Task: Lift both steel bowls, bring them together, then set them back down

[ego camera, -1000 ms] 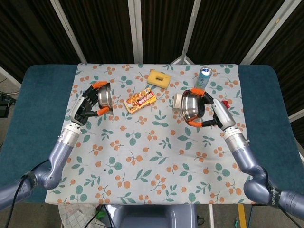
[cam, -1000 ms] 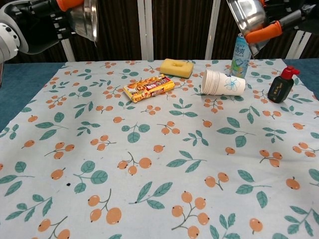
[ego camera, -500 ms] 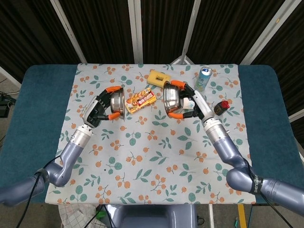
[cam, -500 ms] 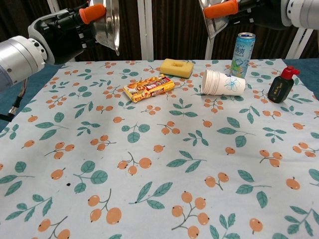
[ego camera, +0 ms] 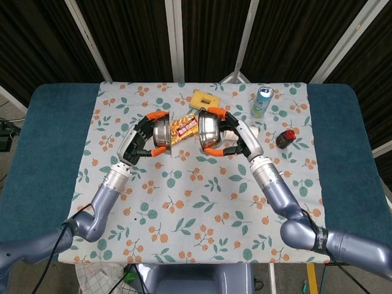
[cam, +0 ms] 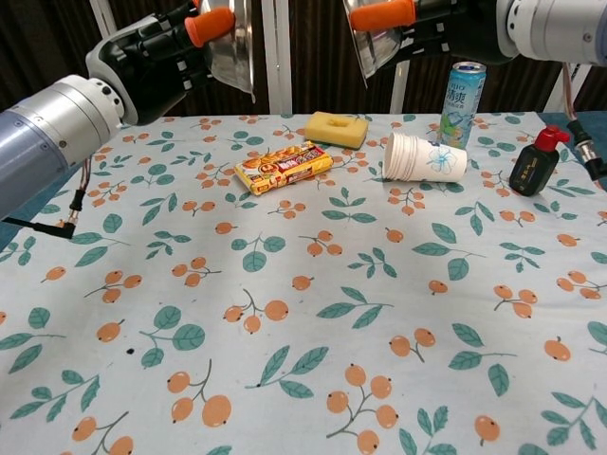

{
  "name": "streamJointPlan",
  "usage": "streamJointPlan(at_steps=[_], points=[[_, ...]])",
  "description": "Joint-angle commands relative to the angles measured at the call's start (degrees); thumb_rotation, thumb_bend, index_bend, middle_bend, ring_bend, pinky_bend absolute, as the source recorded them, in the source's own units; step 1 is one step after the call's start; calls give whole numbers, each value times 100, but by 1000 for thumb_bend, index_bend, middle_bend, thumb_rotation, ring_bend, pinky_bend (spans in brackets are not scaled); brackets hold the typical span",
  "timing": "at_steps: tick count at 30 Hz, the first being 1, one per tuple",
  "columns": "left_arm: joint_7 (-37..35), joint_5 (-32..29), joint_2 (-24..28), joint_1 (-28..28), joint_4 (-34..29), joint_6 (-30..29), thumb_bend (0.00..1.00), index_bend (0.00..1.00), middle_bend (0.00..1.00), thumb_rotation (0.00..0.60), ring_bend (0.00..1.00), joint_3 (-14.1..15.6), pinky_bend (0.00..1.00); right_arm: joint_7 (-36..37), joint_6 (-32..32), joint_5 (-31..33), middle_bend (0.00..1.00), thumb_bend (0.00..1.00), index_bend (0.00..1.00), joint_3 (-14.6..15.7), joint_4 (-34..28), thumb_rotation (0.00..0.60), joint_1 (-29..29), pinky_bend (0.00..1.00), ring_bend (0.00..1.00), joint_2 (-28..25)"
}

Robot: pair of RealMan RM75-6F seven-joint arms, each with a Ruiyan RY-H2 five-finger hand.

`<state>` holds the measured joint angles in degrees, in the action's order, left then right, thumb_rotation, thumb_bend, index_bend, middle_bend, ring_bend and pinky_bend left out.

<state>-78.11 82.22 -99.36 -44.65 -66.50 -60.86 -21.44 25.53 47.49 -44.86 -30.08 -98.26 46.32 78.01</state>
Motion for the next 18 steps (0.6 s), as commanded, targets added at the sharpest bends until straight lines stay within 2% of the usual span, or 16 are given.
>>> streamJointPlan(at_steps=[1,18], points=[[97,-33,-99,-32,50,-79,23,476,329,600,135,10,427,-249,219,409,270,156,394,-1,-232,600,107,245,386,105],[363,-87,-390,-228,-34,-193,21,477,320,600,135,31,427,-840,589,1055,270,169,398,-45,-813,600,444,256,386,360]])
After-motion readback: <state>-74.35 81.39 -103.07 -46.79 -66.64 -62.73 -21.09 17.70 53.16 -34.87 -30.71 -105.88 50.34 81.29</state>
